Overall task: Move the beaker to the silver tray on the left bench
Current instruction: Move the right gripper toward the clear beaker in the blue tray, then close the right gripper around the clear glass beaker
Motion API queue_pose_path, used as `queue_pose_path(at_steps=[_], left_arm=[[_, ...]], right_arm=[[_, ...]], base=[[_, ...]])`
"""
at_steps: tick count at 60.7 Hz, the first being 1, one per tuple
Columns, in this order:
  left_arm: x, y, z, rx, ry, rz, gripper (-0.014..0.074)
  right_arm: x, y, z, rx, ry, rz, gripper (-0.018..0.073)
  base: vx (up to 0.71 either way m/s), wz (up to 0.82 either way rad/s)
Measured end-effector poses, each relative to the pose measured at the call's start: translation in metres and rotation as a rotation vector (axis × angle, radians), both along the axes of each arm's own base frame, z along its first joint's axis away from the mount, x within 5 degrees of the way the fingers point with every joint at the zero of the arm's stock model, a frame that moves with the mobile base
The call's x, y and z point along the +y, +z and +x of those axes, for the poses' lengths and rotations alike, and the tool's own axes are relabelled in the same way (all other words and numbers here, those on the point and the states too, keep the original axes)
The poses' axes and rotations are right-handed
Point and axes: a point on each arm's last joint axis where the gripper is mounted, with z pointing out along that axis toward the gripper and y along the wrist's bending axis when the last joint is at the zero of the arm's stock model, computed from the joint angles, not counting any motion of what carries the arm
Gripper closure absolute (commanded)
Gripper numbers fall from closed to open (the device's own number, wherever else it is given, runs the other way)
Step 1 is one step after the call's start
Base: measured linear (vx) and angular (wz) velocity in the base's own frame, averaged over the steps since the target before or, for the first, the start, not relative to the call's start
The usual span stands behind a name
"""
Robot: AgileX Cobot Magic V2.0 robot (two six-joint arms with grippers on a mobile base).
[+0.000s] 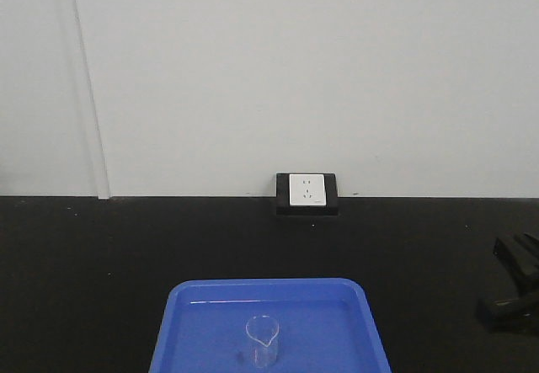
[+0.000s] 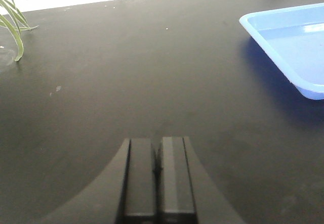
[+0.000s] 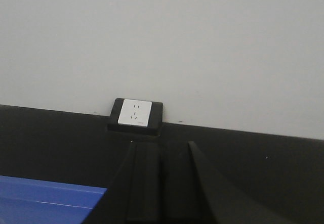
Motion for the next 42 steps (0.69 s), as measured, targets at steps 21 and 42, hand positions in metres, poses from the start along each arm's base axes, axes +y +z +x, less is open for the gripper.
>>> queue_pose_path(at_steps=[21, 42], left_arm=[[0.000, 0.000, 0.000, 0.000, 0.000, 0.000, 0.0595], [0.000, 0.000, 0.000, 0.000, 0.000, 0.000, 0.0595]], right_arm=[[0.003, -0.030, 0.024, 0.113, -0.004, 0.056, -0.0168], [0.058, -0.080, 0.054, 0.133, 0.283, -0.007, -0.0088]], base=[[0.00, 0.00], [0.00, 0.00]])
